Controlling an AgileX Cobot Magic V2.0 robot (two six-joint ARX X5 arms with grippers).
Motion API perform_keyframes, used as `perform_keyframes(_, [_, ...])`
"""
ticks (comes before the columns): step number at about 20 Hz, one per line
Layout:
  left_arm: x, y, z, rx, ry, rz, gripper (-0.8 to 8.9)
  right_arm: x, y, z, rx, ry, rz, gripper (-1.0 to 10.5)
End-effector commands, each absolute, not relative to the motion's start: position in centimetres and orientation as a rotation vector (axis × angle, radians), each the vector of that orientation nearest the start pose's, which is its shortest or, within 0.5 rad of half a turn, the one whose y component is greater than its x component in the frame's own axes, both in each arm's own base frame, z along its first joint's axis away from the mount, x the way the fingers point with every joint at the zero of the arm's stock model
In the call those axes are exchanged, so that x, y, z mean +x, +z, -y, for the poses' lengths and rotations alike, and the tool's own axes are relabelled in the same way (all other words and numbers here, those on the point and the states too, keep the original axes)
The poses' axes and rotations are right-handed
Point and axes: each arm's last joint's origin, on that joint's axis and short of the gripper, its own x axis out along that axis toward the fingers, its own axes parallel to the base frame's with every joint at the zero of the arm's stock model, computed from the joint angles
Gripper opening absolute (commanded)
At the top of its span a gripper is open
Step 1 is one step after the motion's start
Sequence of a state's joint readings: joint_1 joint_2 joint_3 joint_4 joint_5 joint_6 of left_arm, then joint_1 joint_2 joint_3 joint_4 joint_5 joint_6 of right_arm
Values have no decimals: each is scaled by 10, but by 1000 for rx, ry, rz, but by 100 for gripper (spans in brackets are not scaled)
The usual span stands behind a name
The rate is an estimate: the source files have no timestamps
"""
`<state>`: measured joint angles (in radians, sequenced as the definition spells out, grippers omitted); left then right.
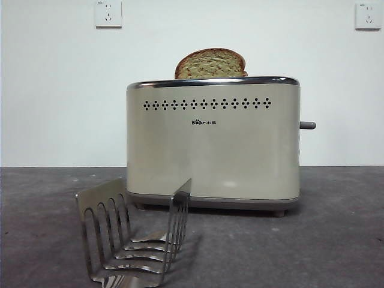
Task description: Pick up a slice of bread from the rack,put the bread on the toaster,press the button
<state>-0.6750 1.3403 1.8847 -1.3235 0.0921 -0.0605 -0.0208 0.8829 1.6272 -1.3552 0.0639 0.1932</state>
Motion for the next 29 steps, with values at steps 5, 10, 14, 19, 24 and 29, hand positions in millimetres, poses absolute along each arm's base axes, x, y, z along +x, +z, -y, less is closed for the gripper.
perform_keyframes(5, [164,471,125,307,-719,-729,-4,98,456,4,161,-149,-697,0])
perform_keyframes(10, [160,477,108,430,-731,-645,-4,130,447,4,156,-157,-789,0])
perform_keyframes(14, [164,479,83,384,-620,-542,-4,174,431,5,149,-168,-913,0])
perform_keyframes(19, [165,414,49,306,-550,-333,-4,225,407,6,144,-176,-1008,0])
perform_keyframes(24, [134,285,18,148,-349,-93,-4,269,389,7,145,-173,-980,0])
perform_keyframes(29, [107,197,6,21,-133,-43,-4,296,386,8,152,-164,-859,0])
